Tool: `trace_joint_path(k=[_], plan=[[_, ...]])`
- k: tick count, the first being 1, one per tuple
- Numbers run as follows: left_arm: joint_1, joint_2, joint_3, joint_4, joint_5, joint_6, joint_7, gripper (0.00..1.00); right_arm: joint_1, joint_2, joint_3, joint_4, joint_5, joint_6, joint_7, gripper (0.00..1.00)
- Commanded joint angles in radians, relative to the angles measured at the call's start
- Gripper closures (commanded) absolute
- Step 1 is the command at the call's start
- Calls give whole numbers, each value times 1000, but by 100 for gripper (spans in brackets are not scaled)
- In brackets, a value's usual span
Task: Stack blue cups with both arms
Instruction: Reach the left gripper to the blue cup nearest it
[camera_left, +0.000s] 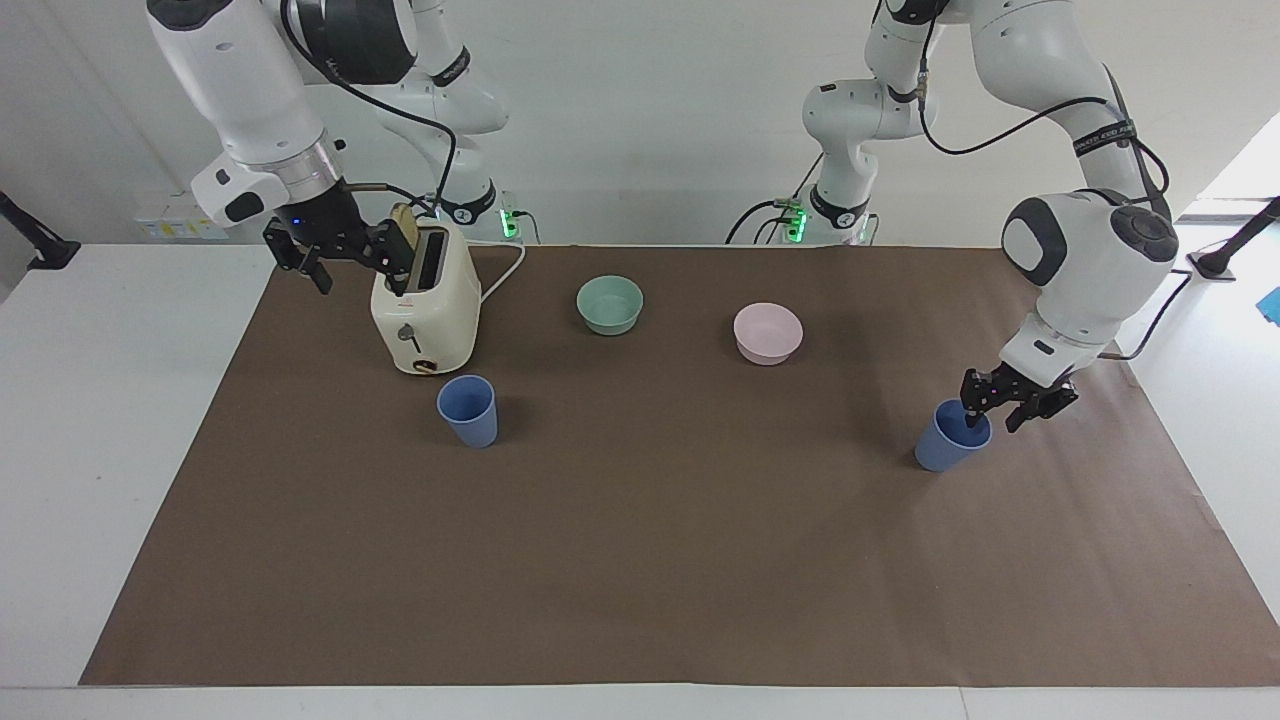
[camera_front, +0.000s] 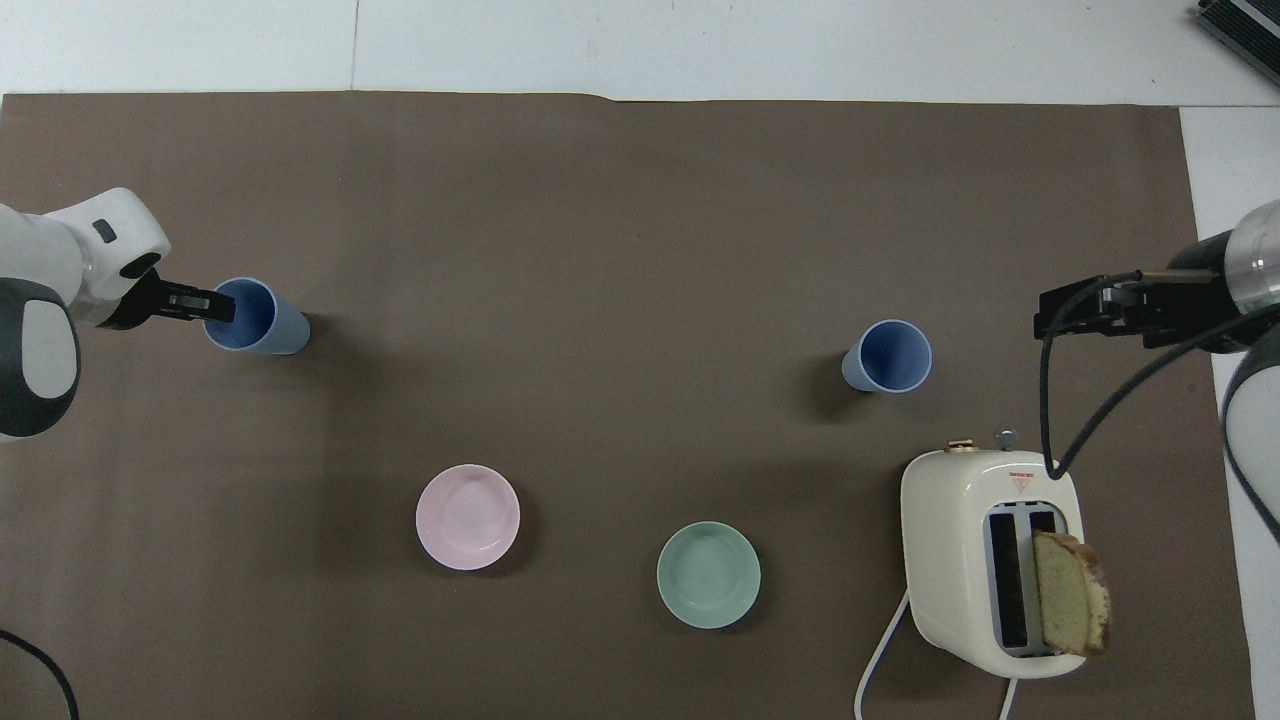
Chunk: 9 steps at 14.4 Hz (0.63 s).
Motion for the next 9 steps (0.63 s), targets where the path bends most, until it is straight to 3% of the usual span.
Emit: trace_joint_path(k=[1,3,6,9], plan=[[5,10,-7,-47,-15,72,25,42,-13,-10,6,-7,13,-9,6,0],[1,3,-6,-58,-15,72,19,55,-13,-10,6,-7,13,-9,6,0],[-2,6,-7,-46,-15,67,16,100,-13,-10,6,-7,13,-10,6,0],[-13,9,-9,-31,-17,66,15,100,-13,-10,6,-7,13,-9,6,0]])
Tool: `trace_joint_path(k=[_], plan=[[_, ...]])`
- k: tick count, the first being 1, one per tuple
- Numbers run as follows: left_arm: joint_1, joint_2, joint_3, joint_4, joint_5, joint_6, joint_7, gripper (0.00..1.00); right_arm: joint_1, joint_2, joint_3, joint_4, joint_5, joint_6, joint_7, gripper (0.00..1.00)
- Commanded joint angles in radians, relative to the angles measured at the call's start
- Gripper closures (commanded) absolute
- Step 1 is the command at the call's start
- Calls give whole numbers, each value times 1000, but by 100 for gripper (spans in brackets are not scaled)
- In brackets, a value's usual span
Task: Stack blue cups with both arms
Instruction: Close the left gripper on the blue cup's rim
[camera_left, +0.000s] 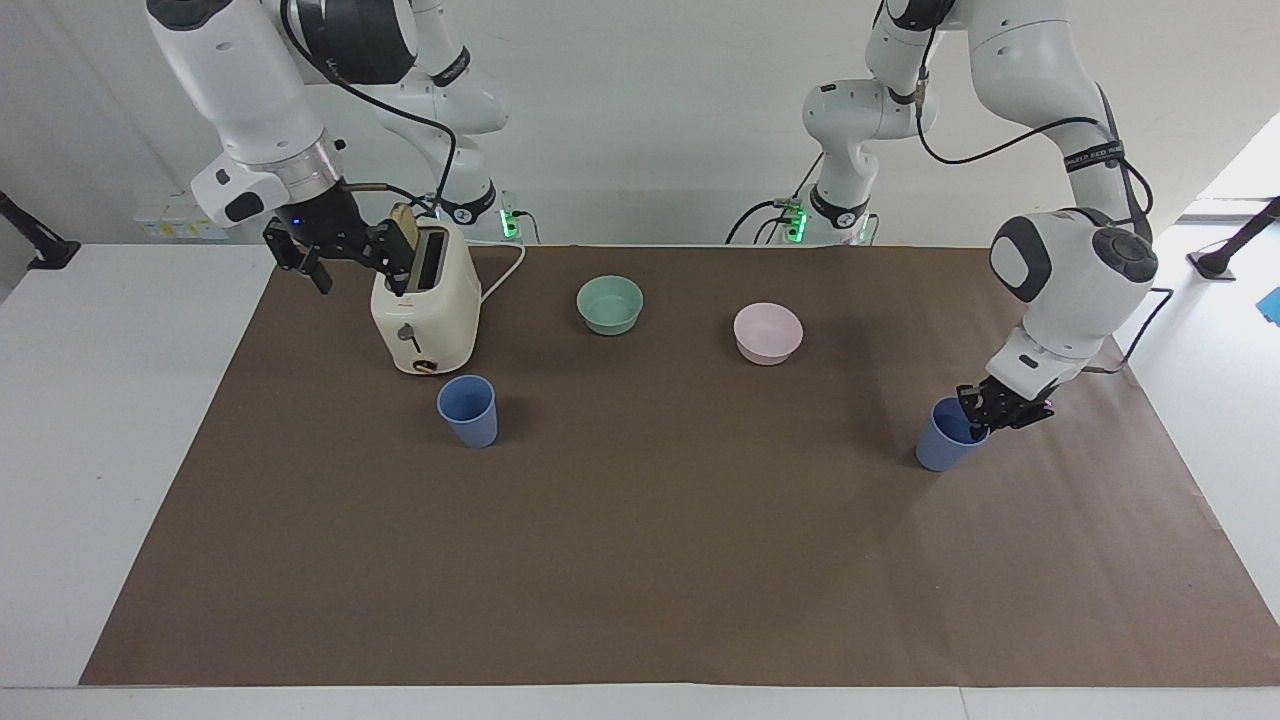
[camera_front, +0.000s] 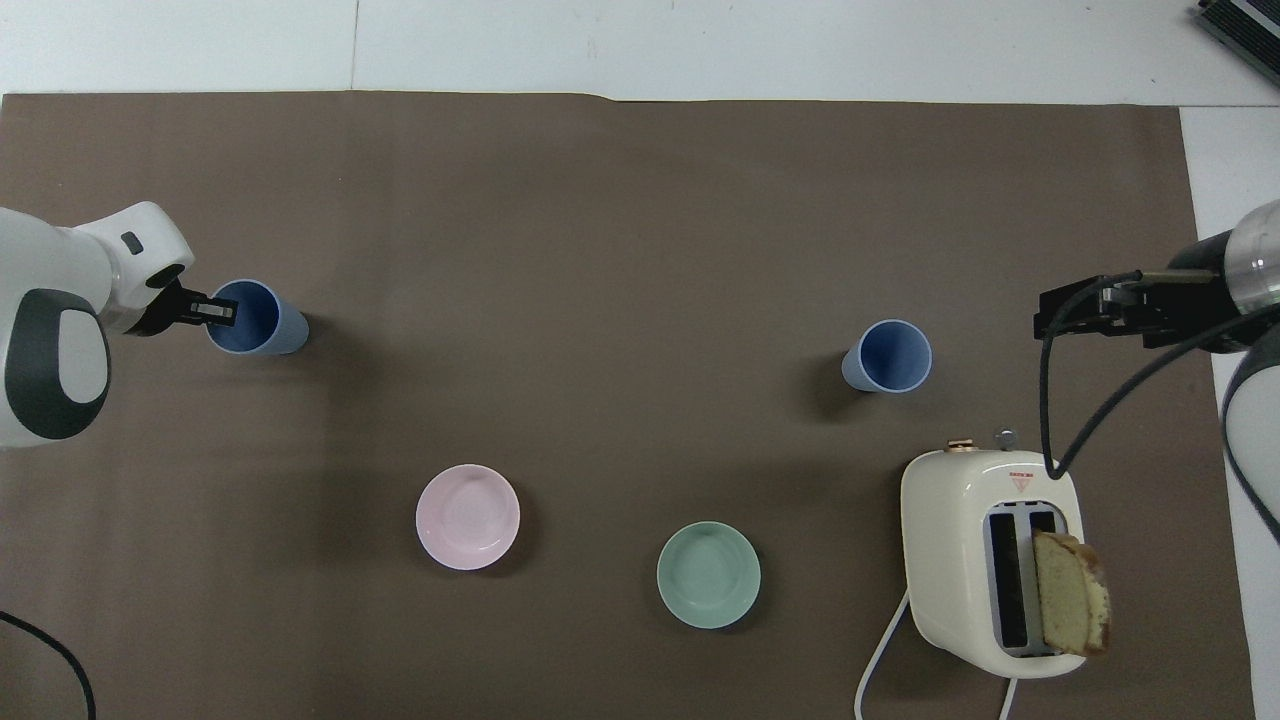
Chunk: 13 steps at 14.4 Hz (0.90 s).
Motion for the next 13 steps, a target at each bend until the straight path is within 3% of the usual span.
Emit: trace_joint_path(k=[1,6,13], plan=[[-18,-8,6,19,-10,6,8,100,-13,-10,6,-7,13,-10,6,0],[-67,-27,3,47,-10,-1,-82,100,-13,-10,6,-7,13,-9,6,0],[-266,-28,3,38,-10,11,-415,100,-13,-10,6,-7,13,-10,6,0]])
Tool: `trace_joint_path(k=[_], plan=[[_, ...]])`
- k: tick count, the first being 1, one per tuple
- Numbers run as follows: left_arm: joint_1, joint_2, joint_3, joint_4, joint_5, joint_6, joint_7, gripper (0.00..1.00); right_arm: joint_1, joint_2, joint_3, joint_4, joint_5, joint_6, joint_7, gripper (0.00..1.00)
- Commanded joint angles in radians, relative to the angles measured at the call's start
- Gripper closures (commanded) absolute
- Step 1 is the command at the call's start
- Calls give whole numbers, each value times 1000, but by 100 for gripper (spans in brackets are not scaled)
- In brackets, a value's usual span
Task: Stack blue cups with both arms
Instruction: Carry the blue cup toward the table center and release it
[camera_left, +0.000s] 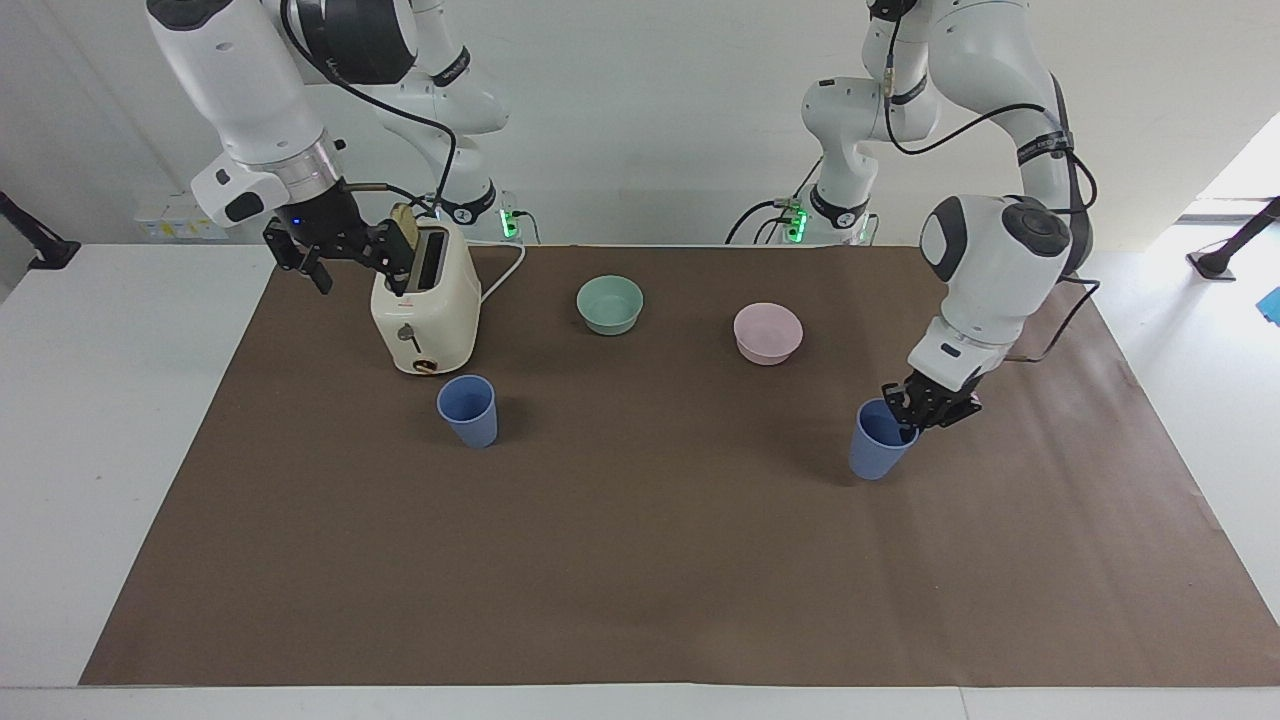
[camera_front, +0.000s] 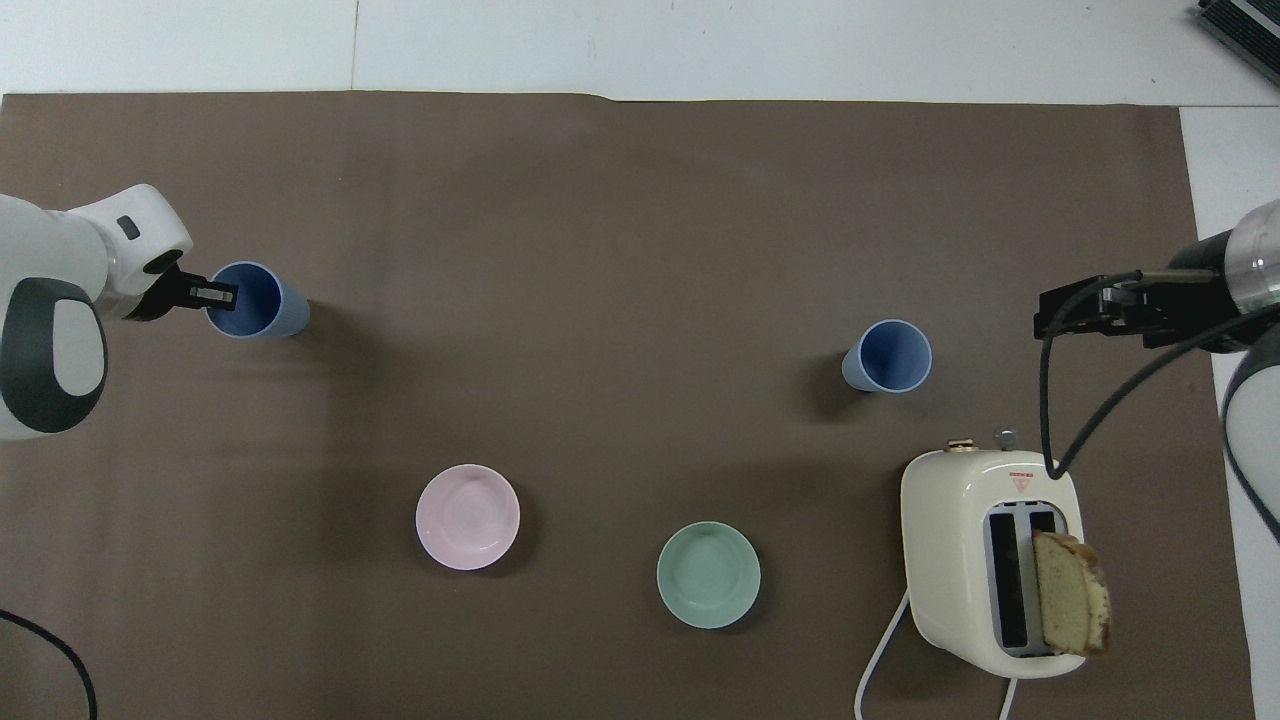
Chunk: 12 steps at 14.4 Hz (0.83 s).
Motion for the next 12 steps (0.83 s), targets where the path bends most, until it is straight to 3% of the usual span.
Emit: trace_joint_path(k=[1,6,9,12], plan=[[-73,-9,17,-12,-9,7,-97,100,-13,-10,6,-7,13,-12,8,0],[-216,17,10,-25,-12,25,-231,100,-13,-10,6,-7,13,-13,6,0],[-243,41,10,-29,-17,61,-343,100,-13,-10,6,-7,13,-13,6,0],[-271,32,9,-46,-17,58,-342,77,-13,-10,6,-7,13,-13,5,0]])
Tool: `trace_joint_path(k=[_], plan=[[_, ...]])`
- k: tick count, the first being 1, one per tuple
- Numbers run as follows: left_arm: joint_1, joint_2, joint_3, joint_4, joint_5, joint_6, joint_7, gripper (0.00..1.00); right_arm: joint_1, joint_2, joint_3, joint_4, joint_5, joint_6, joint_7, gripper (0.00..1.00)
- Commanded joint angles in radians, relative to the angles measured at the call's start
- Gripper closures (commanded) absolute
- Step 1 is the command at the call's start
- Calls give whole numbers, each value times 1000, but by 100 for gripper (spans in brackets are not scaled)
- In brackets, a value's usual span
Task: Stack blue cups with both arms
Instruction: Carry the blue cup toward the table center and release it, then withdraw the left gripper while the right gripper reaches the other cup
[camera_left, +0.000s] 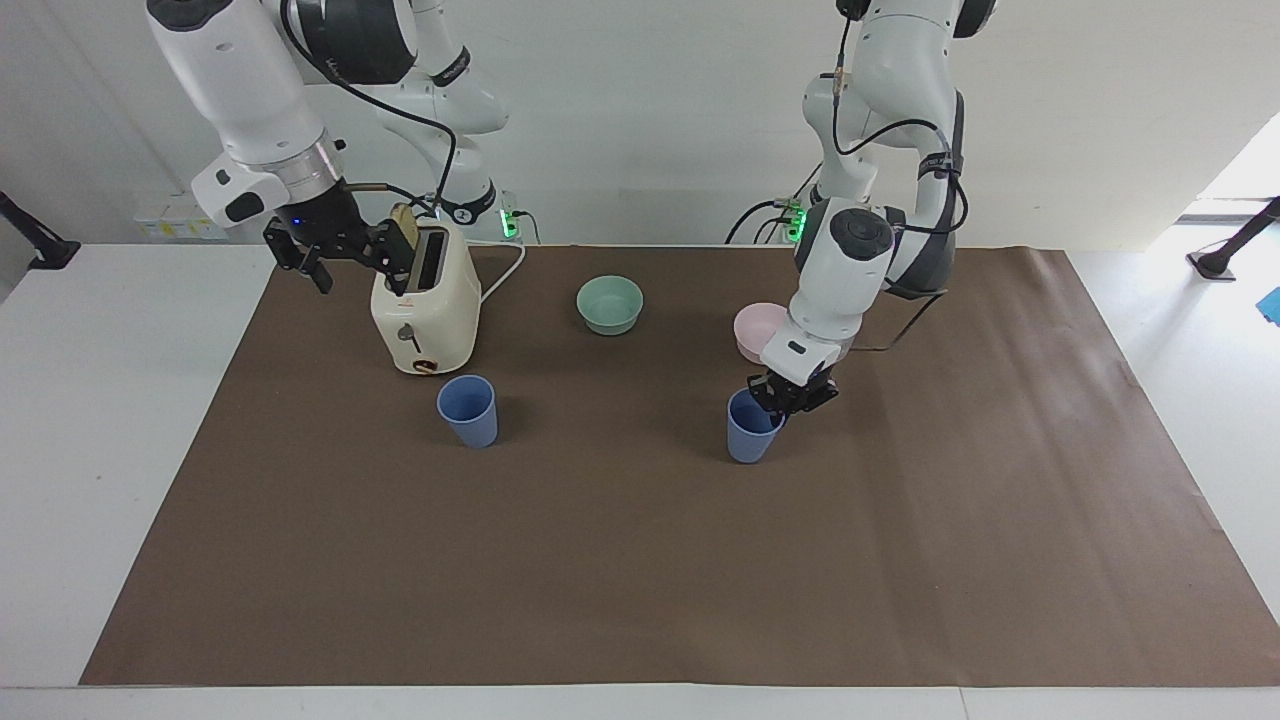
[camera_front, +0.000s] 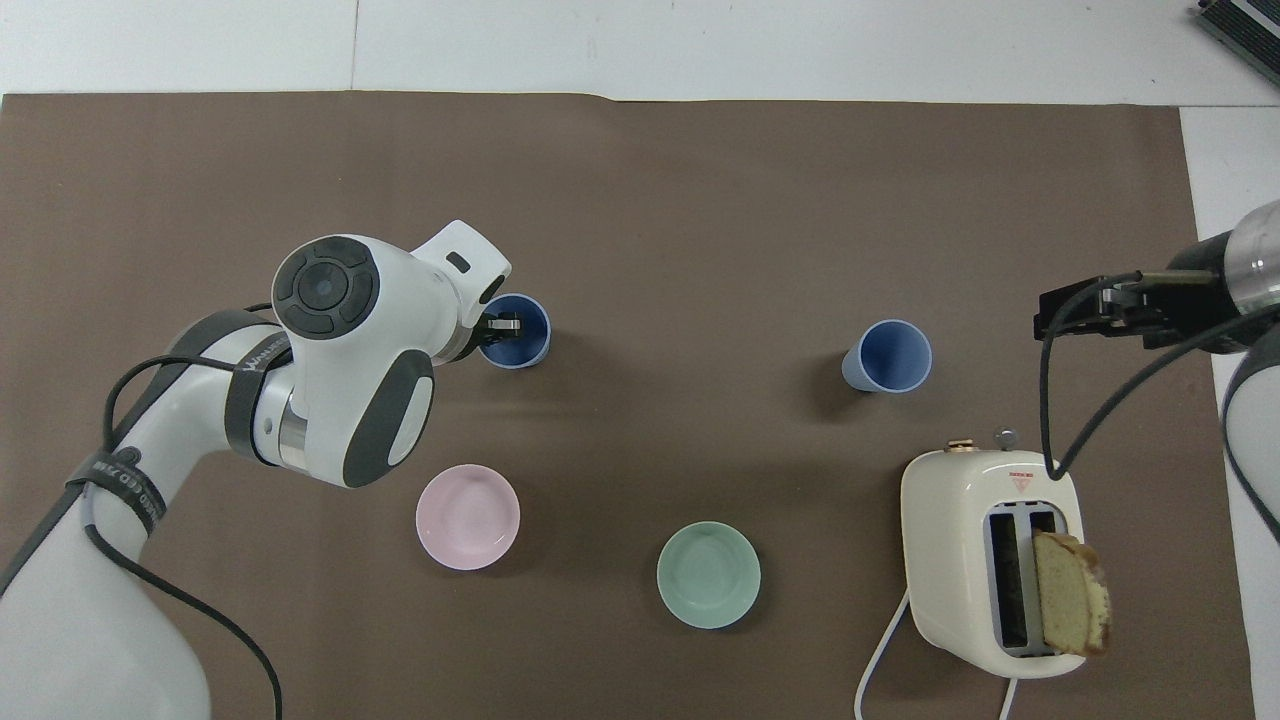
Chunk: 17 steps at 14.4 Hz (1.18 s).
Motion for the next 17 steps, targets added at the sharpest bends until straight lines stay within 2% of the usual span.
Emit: trace_joint_path(k=[1,2,4,6,8,12,14,17], plan=[[-31,-18,17,-26,-15,18,-11,69,-14,-10,5,-7,13,-12,5,0],[-31,-18,17,-20,-15,13,-8,52,-16,-10,5,-7,13,-10,5,0],[-31,-15,18,-9,-14,3,-2,0,-14,-10,5,-7,13,-12,5,0],[-20,-22,24,3,-6,-4,4,0,-17,-10,3,-7,13,-9,5,0],[-11,-60,34,9,5,-39,9,0,-16,-14,5,-18,14,0,2,0],[81,-191,44,20,32,-203,154,0,-13,-11,6,-78,26,88,3,0],[144,-226,44,78,34,-334,252,0,6,8,8,-122,31,192,12,0],[219,-219,44,231,34,-509,358,0,18,82,9,-127,31,223,15,0]])
